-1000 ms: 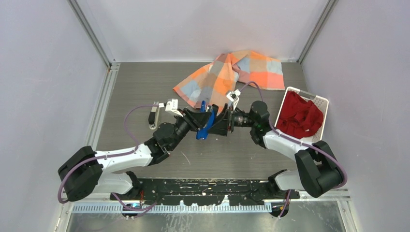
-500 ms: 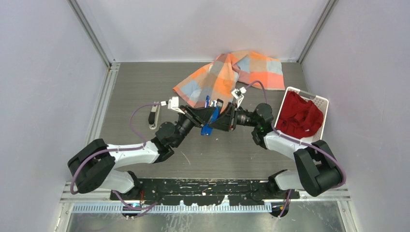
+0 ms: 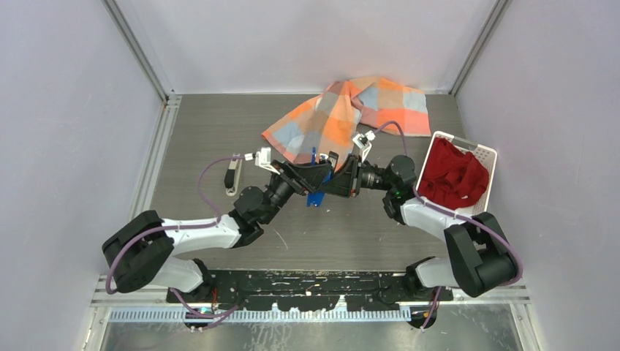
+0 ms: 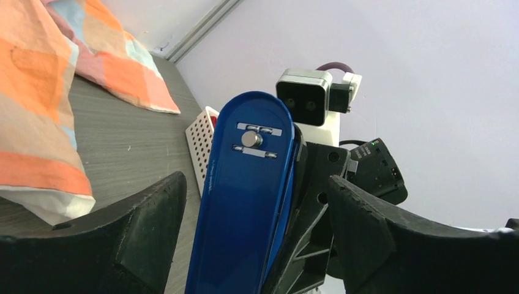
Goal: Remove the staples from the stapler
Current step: Place the stapler at the center of the board.
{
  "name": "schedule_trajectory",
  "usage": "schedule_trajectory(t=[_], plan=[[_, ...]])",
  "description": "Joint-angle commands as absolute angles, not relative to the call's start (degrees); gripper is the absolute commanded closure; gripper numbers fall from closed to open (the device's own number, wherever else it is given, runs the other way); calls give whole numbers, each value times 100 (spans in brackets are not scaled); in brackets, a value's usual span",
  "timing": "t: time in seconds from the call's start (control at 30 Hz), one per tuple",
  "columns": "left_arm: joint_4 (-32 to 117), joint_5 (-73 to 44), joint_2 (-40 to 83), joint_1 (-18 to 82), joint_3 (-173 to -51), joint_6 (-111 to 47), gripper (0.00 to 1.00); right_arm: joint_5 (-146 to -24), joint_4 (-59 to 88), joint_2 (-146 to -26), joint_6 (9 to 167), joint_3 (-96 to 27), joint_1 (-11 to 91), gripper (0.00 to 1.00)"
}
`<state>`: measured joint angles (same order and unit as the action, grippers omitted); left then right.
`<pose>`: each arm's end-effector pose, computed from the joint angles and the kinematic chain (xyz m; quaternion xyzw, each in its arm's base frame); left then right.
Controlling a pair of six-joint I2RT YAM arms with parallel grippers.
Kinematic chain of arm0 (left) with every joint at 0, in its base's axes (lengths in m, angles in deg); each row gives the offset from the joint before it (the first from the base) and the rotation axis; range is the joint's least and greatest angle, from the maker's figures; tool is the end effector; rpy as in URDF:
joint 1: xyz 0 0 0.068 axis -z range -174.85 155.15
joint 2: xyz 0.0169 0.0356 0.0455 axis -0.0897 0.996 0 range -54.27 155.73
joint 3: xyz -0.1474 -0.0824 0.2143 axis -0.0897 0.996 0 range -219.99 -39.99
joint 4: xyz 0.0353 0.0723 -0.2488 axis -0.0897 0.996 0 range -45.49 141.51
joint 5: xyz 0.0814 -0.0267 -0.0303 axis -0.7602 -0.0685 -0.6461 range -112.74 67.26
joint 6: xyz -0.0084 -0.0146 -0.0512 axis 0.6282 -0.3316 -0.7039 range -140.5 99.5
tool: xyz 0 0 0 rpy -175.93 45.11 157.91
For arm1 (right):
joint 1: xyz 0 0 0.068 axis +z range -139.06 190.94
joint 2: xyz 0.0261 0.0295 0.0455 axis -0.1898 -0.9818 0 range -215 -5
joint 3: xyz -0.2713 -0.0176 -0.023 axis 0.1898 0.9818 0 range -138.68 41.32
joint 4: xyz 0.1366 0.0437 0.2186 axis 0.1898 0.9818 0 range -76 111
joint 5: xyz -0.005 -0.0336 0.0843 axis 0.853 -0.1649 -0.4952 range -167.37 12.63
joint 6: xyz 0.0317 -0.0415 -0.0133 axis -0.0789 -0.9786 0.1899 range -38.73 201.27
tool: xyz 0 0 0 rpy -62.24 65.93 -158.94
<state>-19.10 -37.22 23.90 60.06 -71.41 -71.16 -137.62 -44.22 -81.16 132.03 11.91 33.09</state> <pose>0.1690 -0.2250 0.2660 -0.0792 0.5945 -0.5891 0.5416 0.2275 0.1260 0.2507 -0.2413 0.6265 0.6534 0.3499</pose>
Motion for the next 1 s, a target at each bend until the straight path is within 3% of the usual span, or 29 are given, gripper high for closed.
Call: schedule_trajectory(t=[0.0,0.23,0.33,0.43,0.53,0.67,0.8,0.97], plan=[[-2088,-3883,2136,5992,-7008,-6926,15,-13843,-4830,-7994,13064,1072,3164,99],[-1302,-3936,1513,5790,-6776,-6714,14,-13964,-4525,-7917,12865,1006,2698,99],[-532,-3859,958,5682,-6705,-6350,13,-14045,-3549,-7855,12102,830,2389,99],[1190,-3579,282,5509,-6931,-5918,0,-14004,-1373,-7754,10446,274,2101,99],[2979,-3030,-170,5283,-7292,-5140,0,-13225,630,-7652,8834,-318,1928,99],[5044,-3143,-333,5202,-7668,-4524,1,-11368,1999,-7636,7524,-823,1870,99],[5744,-3414,-474,5207,-7569,-4389,0,-9649,2524,-8001,6822,-1132,1809,99],[5909,-3671,-789,5202,-7343,-4368,0,-8811,3005,-8514,6422,-1555,1693,98]])
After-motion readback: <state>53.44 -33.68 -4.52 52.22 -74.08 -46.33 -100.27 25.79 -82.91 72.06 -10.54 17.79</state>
